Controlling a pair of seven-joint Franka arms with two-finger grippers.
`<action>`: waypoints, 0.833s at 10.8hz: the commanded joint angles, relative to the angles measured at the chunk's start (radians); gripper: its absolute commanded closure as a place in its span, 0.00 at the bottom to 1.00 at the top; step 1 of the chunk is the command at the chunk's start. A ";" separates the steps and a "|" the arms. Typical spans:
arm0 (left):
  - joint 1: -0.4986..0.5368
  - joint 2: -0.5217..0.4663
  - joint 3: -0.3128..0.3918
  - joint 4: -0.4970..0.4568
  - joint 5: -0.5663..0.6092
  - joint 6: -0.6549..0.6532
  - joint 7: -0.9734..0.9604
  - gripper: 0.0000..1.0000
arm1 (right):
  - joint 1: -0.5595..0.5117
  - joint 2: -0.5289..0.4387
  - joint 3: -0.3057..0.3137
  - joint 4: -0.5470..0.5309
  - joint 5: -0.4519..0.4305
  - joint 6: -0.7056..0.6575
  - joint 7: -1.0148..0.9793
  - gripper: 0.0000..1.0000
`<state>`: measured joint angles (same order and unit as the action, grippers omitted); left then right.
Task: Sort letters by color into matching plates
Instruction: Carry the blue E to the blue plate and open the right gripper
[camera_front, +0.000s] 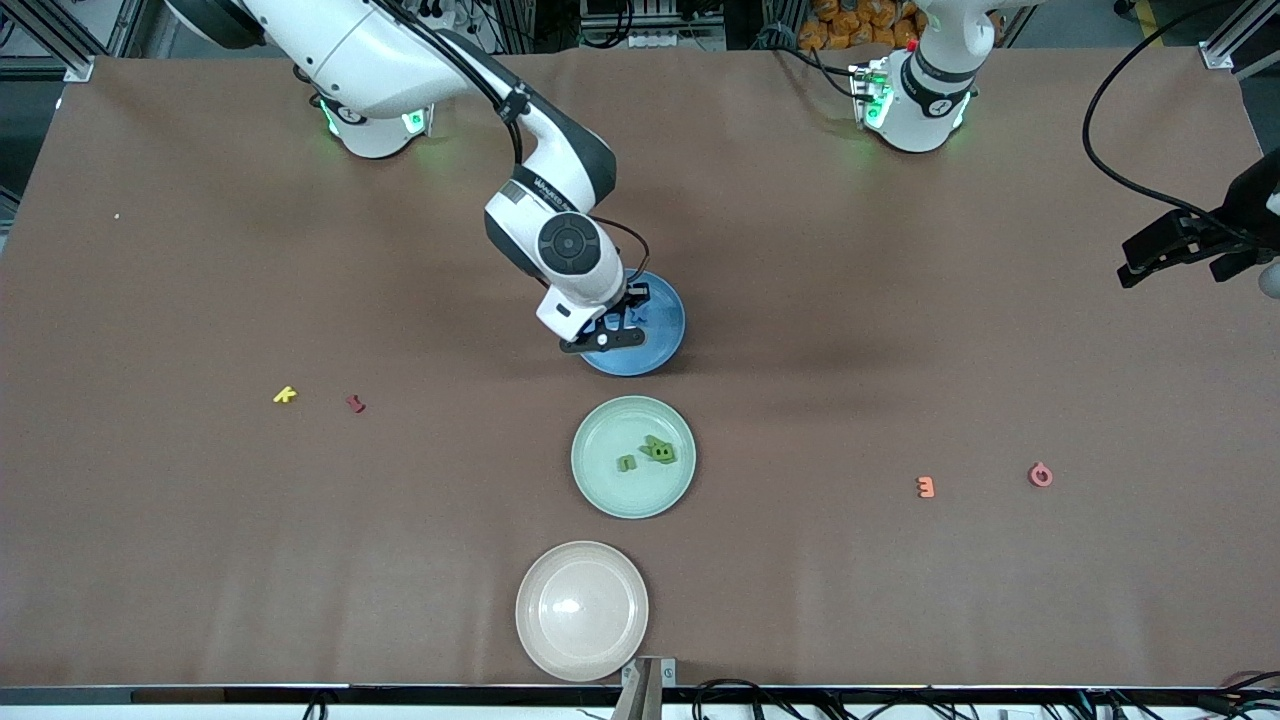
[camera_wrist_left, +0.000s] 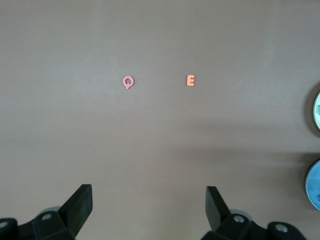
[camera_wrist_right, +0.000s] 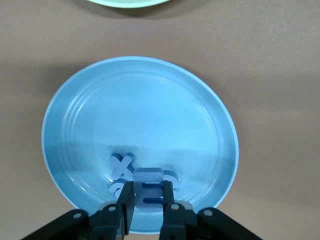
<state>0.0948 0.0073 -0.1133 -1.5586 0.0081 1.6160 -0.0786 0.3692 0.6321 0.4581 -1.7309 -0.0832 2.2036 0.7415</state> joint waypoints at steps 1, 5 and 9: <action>-0.001 -0.007 -0.002 0.005 0.018 -0.010 0.022 0.00 | -0.032 -0.041 0.007 0.007 0.013 -0.019 0.018 0.00; 0.000 -0.006 -0.002 0.005 0.018 -0.010 0.022 0.00 | -0.157 -0.260 0.025 0.008 0.017 -0.192 0.009 0.00; 0.002 -0.006 -0.002 0.005 0.018 -0.010 0.022 0.00 | -0.298 -0.506 0.042 0.080 0.019 -0.314 -0.108 0.00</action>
<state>0.0950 0.0073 -0.1137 -1.5581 0.0082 1.6157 -0.0786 0.1481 0.2656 0.4826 -1.6705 -0.0828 1.9864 0.6997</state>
